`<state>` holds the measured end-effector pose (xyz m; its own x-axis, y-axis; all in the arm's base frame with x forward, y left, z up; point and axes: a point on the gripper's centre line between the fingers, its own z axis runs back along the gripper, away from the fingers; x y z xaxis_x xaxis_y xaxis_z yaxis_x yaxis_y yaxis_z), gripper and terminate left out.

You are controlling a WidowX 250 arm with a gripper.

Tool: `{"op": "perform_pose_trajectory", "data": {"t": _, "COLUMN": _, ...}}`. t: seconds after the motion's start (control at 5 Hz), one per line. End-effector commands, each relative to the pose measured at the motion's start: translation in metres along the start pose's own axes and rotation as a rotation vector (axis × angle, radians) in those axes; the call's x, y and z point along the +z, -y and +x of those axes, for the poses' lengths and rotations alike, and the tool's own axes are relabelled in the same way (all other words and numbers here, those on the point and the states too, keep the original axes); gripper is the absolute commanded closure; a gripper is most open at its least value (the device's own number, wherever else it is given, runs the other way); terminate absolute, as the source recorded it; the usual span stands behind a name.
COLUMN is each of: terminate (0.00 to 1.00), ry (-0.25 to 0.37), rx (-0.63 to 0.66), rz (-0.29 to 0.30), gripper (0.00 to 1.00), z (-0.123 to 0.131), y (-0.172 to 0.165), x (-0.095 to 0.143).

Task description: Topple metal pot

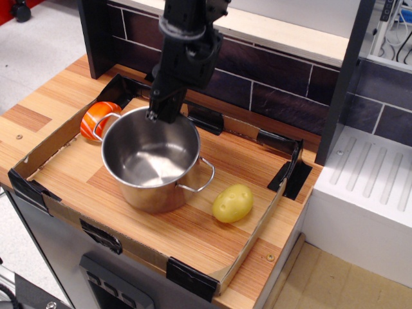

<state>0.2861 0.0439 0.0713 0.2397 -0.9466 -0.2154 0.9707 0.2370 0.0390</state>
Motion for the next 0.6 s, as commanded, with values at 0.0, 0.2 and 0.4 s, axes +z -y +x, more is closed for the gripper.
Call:
{"op": "perform_pose_trajectory", "data": {"t": 0.0, "terminate": 0.00, "ry": 0.056, "rx": 0.034, "rz": 0.122, "gripper": 1.00, "z": -0.011, "y": -0.028, "x": 0.035}}
{"op": "perform_pose_trajectory", "data": {"t": 0.2, "terminate": 0.00, "ry": 0.219, "rx": 0.186, "rz": 0.230, "gripper": 1.00, "z": -0.013, "y": -0.034, "x": 0.054}}
{"op": "perform_pose_trajectory", "data": {"t": 0.4, "terminate": 0.00, "ry": 0.250, "rx": 0.313, "rz": 0.288, "gripper": 1.00, "z": -0.010, "y": -0.036, "x": 0.062}}
